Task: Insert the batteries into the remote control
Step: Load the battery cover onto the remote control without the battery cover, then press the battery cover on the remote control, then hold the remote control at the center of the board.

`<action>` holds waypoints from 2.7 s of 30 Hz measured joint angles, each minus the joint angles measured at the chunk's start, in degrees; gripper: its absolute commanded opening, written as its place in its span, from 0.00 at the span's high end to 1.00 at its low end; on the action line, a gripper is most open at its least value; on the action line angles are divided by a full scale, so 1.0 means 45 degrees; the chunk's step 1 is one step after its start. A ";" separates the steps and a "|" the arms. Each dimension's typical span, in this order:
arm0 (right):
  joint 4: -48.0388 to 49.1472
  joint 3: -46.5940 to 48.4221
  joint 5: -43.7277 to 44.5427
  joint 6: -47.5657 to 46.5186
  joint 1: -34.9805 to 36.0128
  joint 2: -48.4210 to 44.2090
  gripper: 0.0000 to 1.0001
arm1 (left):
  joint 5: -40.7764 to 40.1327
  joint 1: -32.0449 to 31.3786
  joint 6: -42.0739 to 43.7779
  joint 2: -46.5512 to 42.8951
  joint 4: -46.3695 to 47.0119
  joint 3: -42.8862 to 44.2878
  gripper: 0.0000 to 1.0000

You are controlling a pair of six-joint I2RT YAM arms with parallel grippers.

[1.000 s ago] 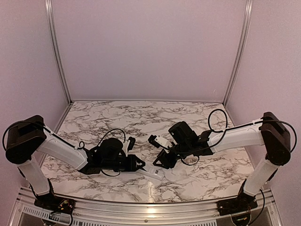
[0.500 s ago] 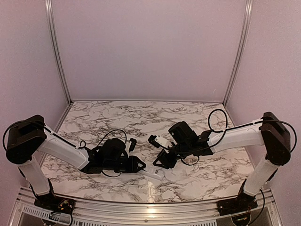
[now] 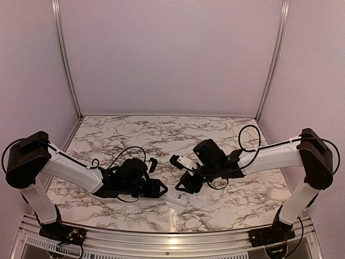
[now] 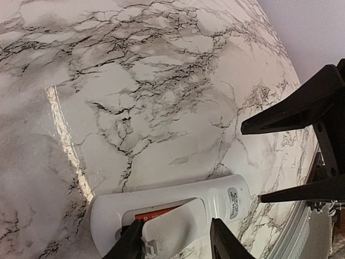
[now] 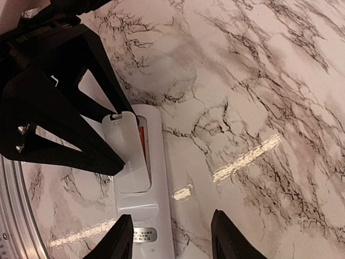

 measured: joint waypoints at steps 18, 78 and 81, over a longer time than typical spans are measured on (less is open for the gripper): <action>0.0000 0.0019 -0.0005 0.0005 0.0000 0.0000 0.52 | -0.1579 -0.0408 0.0971 -0.0393 -0.2069 0.0719 0.42; -0.0359 0.2997 -0.0049 0.0175 0.0267 0.3541 0.52 | -0.1681 0.0053 0.2152 -0.0170 -0.2351 0.0656 0.91; -0.0340 0.2997 -0.0102 0.0151 0.0257 0.3546 0.50 | -0.1676 0.0053 0.2152 -0.0165 -0.2336 0.0656 0.91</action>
